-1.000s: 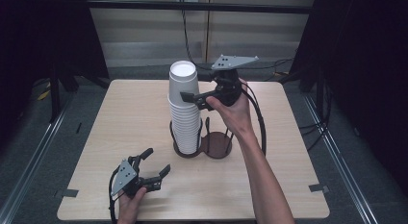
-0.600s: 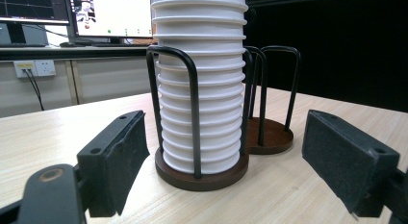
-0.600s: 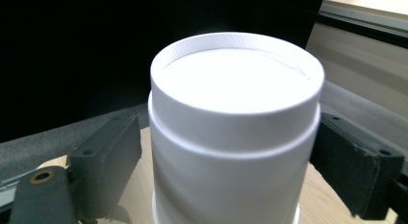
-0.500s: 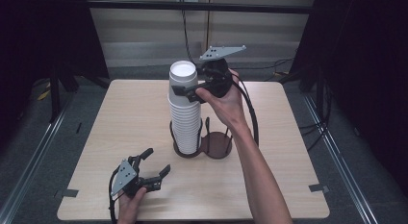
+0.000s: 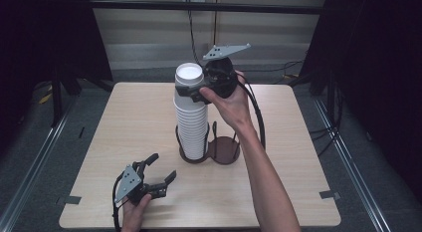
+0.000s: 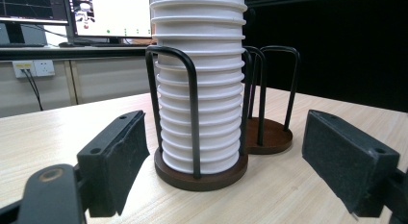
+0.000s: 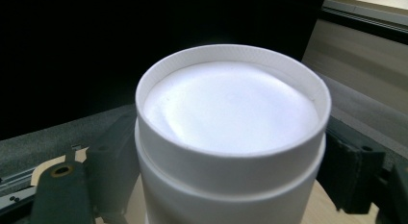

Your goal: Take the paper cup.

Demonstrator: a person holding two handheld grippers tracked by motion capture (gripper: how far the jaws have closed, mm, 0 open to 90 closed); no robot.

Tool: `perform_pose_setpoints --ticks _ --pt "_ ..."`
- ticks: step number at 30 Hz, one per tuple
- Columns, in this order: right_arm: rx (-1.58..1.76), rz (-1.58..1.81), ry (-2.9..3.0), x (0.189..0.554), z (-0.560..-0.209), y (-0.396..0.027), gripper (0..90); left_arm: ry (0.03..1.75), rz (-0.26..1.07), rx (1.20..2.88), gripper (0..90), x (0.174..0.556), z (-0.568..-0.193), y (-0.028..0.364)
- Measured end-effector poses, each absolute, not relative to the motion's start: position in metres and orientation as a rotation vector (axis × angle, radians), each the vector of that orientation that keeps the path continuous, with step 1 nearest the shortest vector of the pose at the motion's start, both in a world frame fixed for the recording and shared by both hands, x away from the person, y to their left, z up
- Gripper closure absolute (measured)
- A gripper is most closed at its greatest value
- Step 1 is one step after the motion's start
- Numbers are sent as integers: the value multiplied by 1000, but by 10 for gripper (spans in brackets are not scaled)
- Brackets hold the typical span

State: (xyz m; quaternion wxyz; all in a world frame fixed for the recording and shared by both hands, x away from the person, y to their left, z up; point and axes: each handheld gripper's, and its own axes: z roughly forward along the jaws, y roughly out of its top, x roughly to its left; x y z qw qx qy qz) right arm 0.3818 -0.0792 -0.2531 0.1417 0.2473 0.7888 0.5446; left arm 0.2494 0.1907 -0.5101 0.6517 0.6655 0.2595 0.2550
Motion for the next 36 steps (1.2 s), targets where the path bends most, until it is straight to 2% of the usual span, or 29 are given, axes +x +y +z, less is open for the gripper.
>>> perform_pose_setpoints --ticks 36 --pt "674 1749 2107 373 -225 -87 212 588 576 1512 160 249 -510 191"
